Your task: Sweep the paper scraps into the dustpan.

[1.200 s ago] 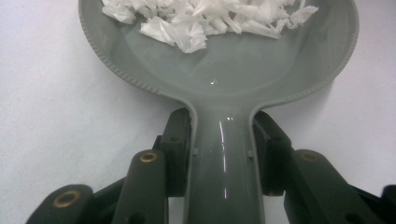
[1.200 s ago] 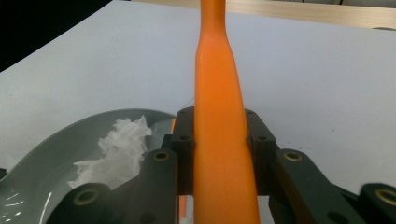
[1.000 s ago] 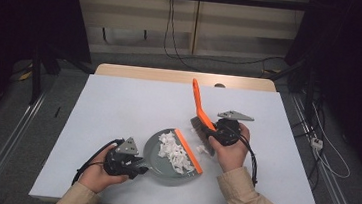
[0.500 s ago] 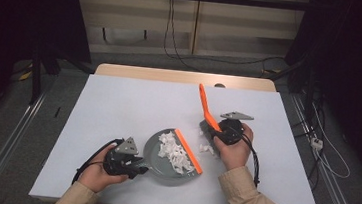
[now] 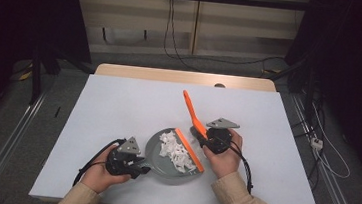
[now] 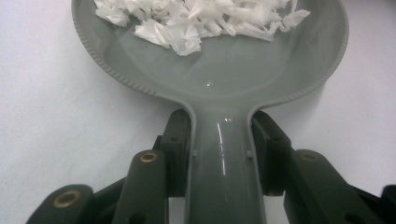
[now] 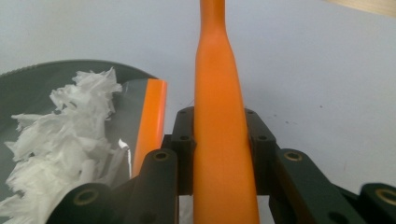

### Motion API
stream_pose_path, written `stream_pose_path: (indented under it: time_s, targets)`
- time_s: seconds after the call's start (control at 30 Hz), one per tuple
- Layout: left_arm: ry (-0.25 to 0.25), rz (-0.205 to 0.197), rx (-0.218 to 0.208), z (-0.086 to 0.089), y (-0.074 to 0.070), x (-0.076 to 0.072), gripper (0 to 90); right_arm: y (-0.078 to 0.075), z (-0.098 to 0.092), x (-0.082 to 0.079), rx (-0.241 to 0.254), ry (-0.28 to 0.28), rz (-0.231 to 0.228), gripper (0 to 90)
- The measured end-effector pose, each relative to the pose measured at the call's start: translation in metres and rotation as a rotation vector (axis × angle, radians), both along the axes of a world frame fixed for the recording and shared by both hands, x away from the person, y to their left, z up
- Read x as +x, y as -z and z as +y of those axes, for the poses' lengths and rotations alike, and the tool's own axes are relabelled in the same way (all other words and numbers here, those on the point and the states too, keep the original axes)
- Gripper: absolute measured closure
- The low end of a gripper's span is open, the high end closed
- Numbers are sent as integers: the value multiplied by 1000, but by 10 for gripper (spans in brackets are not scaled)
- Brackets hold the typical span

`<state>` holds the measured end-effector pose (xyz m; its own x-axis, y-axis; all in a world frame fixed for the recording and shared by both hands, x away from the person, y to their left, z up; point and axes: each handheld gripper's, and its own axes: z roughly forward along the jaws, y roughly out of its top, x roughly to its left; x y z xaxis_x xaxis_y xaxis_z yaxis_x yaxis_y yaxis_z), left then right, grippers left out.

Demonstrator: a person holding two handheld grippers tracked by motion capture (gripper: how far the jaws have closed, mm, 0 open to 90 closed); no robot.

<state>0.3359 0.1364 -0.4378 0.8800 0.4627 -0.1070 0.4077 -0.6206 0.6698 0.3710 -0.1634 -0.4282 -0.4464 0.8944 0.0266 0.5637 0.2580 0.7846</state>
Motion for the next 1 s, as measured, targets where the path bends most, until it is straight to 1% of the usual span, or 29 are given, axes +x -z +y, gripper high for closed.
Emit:
stream_pose_path:
  time_s: [0.03, 0.07, 0.1, 0.13, 0.17, 0.2, 0.23, 0.27, 0.3, 0.33, 0.37, 0.4, 0.43, 0.47, 0.5, 0.6, 0.63, 0.67, 0.7, 0.73, 0.77, 0.8, 0.83, 0.87, 0.9, 0.97, 1.0]
  targets:
    - [-8, -9, 15, -1, 0, 0, 627, 0, 2, 0, 34, -12, 10, 717]
    - [-1, -3, 3, -1, 0, 1, 627, 1, 4, 0, 66, -27, 26, 717]
    - [-12, -11, 15, -3, 0, 1, 627, 1, 7, -1, 55, -39, 19, 717]
    - [-8, -1, 3, -4, 0, 1, 627, 0, 11, -2, 45, -42, 17, 717]
    - [-11, 1, -1, -4, 0, 1, 627, 0, 13, -1, 64, -54, 25, 717]
    - [-8, -1, 1, -4, 0, 1, 627, -2, 18, -2, 49, -62, 16, 717]
    - [-10, 1, -2, -4, 0, 1, 627, -2, 18, -2, 49, -62, 16, 717]
    - [-11, 2, -3, -4, 0, 1, 627, -3, 19, -2, 66, -68, 16, 717]
    - [-13, -1, -3, -4, 0, 1, 627, -4, 18, -2, 108, -80, 19, 717]
    - [-14, -1, -5, -5, 1, 1, 627, -5, 18, -1, 151, -97, 33, 717]
    - [-10, -7, 0, -5, 1, 2, 627, -7, 19, -2, 172, -110, 43, 717]
    - [-10, -11, 1, -5, 1, 2, 626, -9, 21, -3, 166, -113, 36, 717]
    - [-19, -24, 16, -6, 0, 1, 625, -11, 22, -3, 150, -114, 25, 717]
    - [-20, -29, 19, -6, 0, 1, 622, -13, 23, -3, 145, -116, 17, 717]
    - [-14, -24, 7, -6, 1, 1, 620, -14, 23, -4, 144, -113, 10, 717]
    - [-13, -25, 4, -6, 1, 1, 621, -17, 18, -2, 134, -98, -8, 717]
    - [-26, -36, 13, -7, 1, -1, 623, -18, 16, -2, 134, -92, -7, 717]
    - [-25, -38, 11, -7, 1, -1, 626, -17, 14, -1, 136, -87, -1, 717]
    - [-6, -37, -1, -6, 1, 0, 628, -17, 11, -1, 137, -84, 7, 717]
    - [-8, -33, -4, -5, 1, -1, 628, -16, 9, 0, 139, -80, 10, 717]
    - [-7, -54, 10, -5, 1, -1, 629, -16, 6, 0, 136, -72, 9, 717]
    - [7, -47, -12, -3, 2, -1, 629, -16, 3, 0, 133, -64, 8, 717]
    - [5, -51, -1, -2, 1, -2, 629, -17, 0, 0, 136, -58, 6, 717]
    - [19, -42, -18, -1, 2, -1, 629, -17, -2, 0, 141, -53, 6, 717]
    - [28, -49, -13, 1, 1, -2, 629, -18, -5, -1, 140, -48, 2, 717]
    - [36, -51, -19, 5, -1, -3, 629, -18, -11, -1, 140, -34, 2, 717]
    - [27, -53, -12, 7, -3, -4, 629, -18, -13, -1, 141, -29, 4, 717]
